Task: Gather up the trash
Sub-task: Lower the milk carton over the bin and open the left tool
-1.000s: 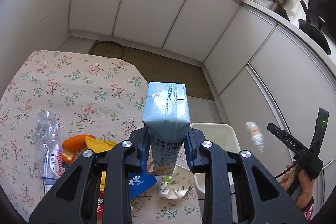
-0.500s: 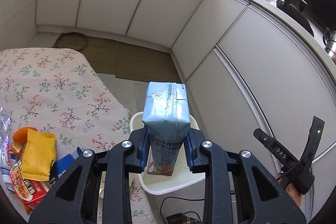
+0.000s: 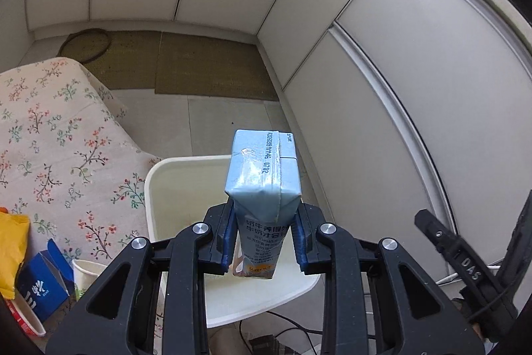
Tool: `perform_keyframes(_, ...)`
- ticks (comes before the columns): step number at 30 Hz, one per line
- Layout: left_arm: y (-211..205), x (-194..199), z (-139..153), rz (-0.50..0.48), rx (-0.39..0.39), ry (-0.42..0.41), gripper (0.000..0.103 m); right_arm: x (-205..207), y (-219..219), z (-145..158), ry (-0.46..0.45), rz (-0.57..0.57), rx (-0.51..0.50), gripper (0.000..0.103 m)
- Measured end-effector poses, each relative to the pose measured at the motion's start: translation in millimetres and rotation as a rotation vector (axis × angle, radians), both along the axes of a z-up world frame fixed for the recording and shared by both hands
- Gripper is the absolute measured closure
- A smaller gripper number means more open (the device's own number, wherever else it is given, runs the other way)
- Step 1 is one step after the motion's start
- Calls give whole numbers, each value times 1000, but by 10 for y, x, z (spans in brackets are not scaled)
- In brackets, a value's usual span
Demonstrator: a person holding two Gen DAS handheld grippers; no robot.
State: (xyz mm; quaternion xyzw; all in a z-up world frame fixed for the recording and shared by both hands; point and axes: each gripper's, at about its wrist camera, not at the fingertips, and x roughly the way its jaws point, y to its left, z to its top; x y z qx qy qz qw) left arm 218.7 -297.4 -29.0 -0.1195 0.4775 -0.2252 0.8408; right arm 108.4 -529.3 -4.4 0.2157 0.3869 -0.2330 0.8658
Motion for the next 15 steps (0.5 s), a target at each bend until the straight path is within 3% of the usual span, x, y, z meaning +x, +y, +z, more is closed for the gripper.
perform_keyframes(2,-34,31,-120,-1,-5,47,76,-14,-32,1,-3,-7,0,18)
perform_keyframes(5,-45,14,-182,-1,-1,63,67,-38,-49,9,-12,-16,-4,18)
perform_keyframes(7,-30,-30,-157,-1,19,40,61,-46,-39,16,-18,-18,-9,18)
perform_keyframes(9,15,-72,-104,7,31,18,45,-66,-15,29,-25,-20,-19,18)
perform_keyframes(12,88,-166,3,35,69,-43,31,-74,55,48,-34,-11,-36,18)
perform_keyframes(15,169,-267,103,64,127,-105,26,-67,173,68,-39,14,-53,18)
